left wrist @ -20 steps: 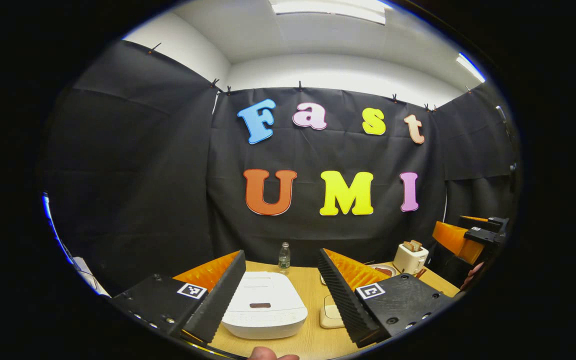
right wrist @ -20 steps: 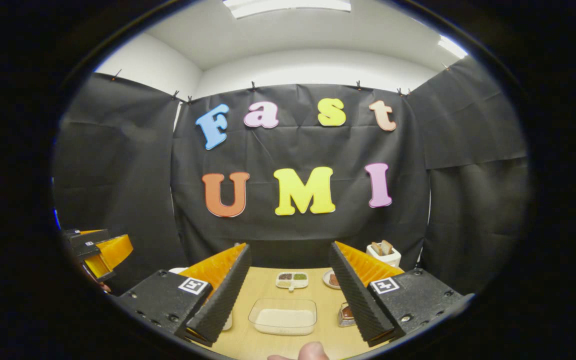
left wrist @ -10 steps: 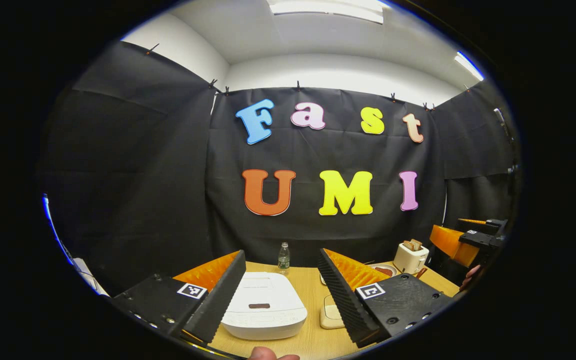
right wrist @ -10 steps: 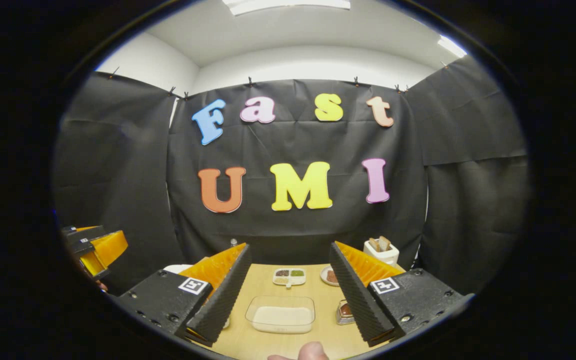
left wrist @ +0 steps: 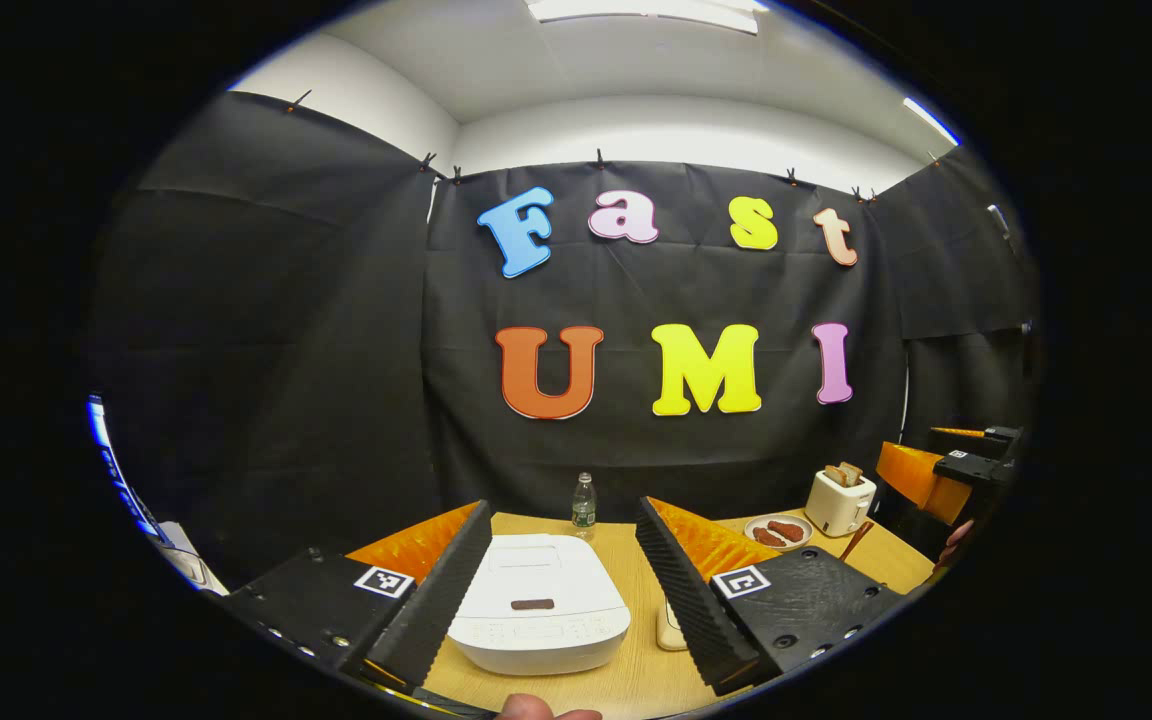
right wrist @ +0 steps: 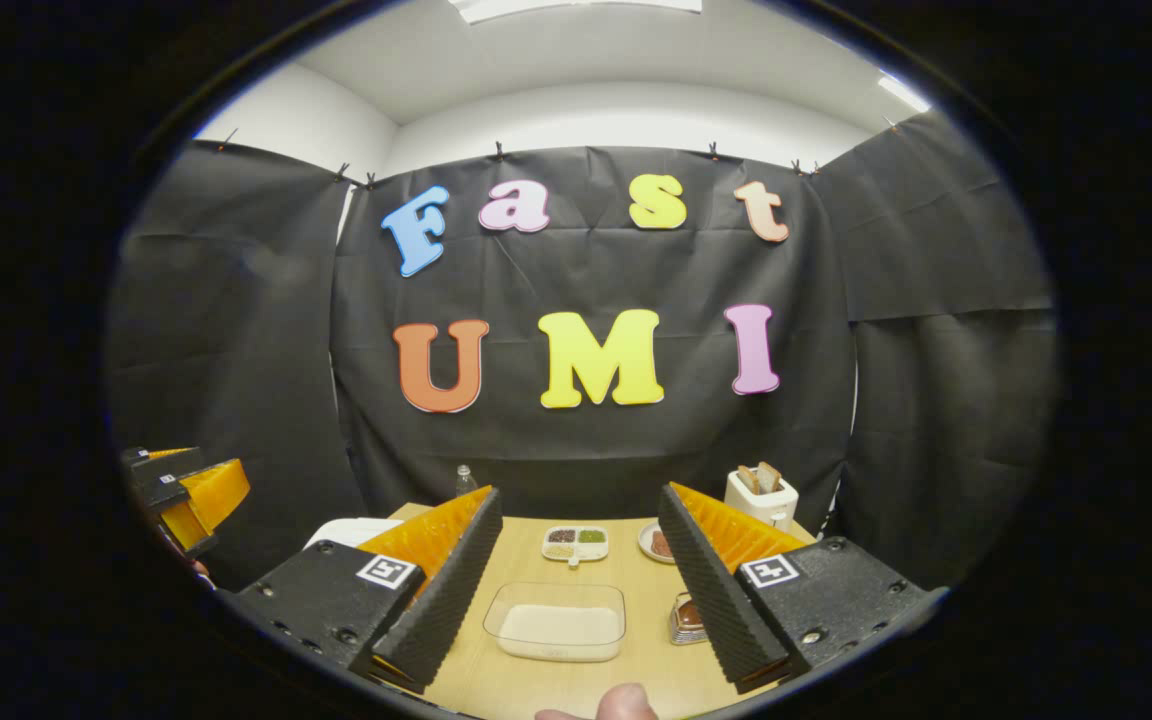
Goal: Close the left gripper, press the button to open the rice cooker; take a wooden spoon from the chopstick holder with the right hand, scoop a spoonful of rice and pour it into the rice cooker, then put the wooden spoon back into the chopstick holder.
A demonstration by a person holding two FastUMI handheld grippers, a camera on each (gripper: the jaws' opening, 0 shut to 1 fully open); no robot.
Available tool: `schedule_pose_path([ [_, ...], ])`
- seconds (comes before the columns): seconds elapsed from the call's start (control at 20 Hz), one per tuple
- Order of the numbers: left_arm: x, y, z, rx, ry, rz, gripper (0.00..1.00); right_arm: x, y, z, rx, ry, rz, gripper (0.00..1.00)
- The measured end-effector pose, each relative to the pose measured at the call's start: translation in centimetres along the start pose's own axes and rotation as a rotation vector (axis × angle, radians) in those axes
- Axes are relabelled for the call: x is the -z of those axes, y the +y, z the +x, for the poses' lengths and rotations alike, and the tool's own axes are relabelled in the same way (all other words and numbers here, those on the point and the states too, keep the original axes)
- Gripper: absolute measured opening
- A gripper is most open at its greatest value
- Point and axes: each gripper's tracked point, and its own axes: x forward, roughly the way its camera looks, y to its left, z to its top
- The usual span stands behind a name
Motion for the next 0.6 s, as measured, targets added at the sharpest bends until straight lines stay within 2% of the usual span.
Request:
schedule_pose_path([
  [0.25, 3.0, 0.4, 1.4, -0.001, 0.087, -0.02, 0.93, 1.0, -1.2, 0.6, 0.011, 0.012, -0.003, 1.0],
  [0.3, 3.6, 0.5, 1.7, -0.005, 0.119, -0.024, 0.9, 1.1, -1.5, 0.8, 0.013, 0.017, -0.006, 1.0],
  [0.35, 4.2, 1.0, 2.5, -0.009, 0.148, -0.026, 0.83, 1.3, -1.7, 0.9, 0.016, 0.019, -0.006, 1.0],
  [0.4, 4.9, 1.4, 2.9, -0.014, 0.18, -0.028, 0.7, 1.2, -2.2, 1.1, 0.021, 0.019, -0.004, 1.0],
  [0.5, 6.2, 2.6, 4.0, -0.039, 0.245, -0.042, 0.55, 1.1, -3.1, 1.5, 0.033, 0.016, 0.006, 1.0],
  [0.6, 7.6, 3.1, 5.1, -0.033, 0.307, -0.049, 0.2, 1.2, -4.0, 1.8, 0.049, 0.015, 0.008, 1.0],
])
